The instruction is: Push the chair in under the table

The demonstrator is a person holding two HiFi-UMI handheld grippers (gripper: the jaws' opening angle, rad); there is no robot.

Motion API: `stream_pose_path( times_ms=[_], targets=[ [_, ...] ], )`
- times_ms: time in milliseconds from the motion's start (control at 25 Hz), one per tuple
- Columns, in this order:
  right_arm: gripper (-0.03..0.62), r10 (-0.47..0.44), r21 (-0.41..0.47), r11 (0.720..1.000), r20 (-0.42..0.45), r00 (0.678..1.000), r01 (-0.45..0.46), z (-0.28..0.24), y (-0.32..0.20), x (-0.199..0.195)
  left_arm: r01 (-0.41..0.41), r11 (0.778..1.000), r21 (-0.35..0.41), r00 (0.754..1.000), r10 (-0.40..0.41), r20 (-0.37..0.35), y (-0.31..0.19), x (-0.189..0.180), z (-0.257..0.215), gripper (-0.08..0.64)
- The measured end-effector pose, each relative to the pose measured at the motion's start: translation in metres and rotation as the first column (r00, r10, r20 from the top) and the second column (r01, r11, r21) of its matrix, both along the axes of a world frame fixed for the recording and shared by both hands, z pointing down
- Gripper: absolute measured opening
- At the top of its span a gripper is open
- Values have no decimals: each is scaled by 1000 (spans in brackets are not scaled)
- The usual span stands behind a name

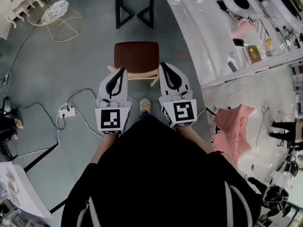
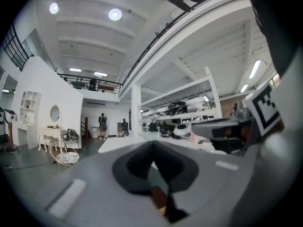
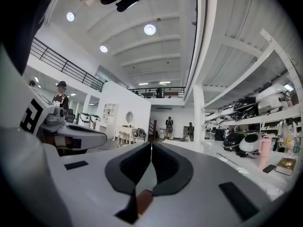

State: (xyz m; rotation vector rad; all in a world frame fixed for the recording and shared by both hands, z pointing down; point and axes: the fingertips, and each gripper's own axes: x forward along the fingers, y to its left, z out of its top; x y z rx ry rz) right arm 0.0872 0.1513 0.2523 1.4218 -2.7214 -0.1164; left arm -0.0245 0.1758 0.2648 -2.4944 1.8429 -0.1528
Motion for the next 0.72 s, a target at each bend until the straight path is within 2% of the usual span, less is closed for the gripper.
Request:
stream_pose_path(
  times_ms=[240,440,720],
  targets=[
    [23,-36,-10,999,-16,999,35,4,-19,-10,45,999,-13,999,-45,-2,-12,-15,3,9],
    [23,-32,-11,999,-14,999,32,2,-3,-18,68,997,-29,998,-68,-10,7,-30,7,9],
    [23,-6,-22,1000,-14,1000,6,3,8,-9,71,997,-39,997,-71,-17,17,-36,5,9]
  ],
)
